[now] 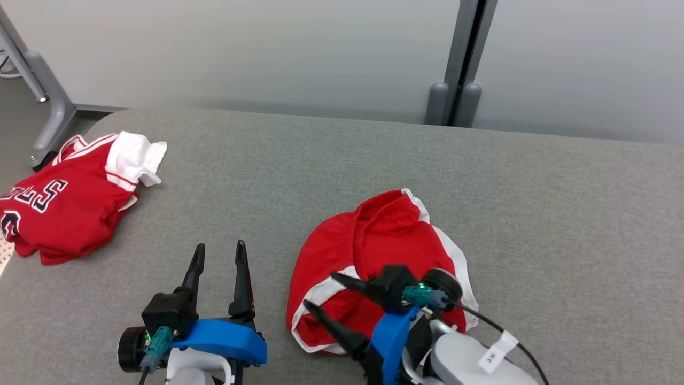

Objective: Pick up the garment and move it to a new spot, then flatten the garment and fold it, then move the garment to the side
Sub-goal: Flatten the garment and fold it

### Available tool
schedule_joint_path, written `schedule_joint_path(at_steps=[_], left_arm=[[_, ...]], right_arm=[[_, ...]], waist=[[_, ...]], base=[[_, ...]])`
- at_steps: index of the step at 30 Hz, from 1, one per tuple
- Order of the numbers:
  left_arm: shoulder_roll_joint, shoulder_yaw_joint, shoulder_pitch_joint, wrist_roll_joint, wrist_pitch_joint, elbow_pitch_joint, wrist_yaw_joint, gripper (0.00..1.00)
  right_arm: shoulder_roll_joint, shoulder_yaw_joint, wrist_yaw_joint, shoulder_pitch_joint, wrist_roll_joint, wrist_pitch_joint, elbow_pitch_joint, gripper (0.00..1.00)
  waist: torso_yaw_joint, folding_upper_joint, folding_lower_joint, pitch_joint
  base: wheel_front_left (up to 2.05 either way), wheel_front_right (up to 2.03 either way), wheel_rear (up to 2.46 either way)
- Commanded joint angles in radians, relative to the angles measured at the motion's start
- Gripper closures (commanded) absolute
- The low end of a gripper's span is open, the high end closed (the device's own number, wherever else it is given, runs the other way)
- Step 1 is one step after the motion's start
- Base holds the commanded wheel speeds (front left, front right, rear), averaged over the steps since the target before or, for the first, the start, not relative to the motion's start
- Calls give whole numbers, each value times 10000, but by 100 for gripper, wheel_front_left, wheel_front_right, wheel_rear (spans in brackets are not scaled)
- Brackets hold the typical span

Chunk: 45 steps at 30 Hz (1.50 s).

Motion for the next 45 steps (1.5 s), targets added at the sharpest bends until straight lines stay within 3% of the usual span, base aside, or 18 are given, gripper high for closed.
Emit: schedule_joint_path(at_steps=[1,12,20,25,36,42,43,45], left_arm=[[-11,4,164,56,-31,28,-36,0],[4,-156,436,109,-31,53,-25,0],[5,-175,442,70,-31,3,-10,0],[3,-200,246,77,-31,-17,-50,0],[-5,-164,-4,42,-31,6,-38,0],[-13,-146,-84,21,-31,-27,-21,0],[-15,-146,-97,14,-31,-34,-22,0],[-18,-139,-108,2,-31,-44,-20,0]], right_arm=[[-138,-488,5,362,-232,-185,-152,0],[-305,-4620,5,2820,-1985,20,-1321,0],[-303,-6256,5,4317,-3117,669,-2355,0],[-300,-6239,5,4341,-3141,935,-2095,0],[-575,-4255,5,3048,-2813,897,-56,0],[-532,-3711,3,2269,-2988,824,1293,0],[-523,-3651,3,2174,-3075,854,1490,4],[-484,-3614,2,1998,-3170,786,1833,64]], waist=[[-252,1,0,-258],[-720,1,0,-648],[-829,1,0,-462],[-754,1,0,-218],[-354,1,0,167],[-233,1,0,282],[-219,1,0,298],[-204,1,0,324]], base=[[0,0,0],[0,0,0],[0,0,0],[0,0,0],[0,0,0],[0,0,0],[0,0,0],[0,0,0]])
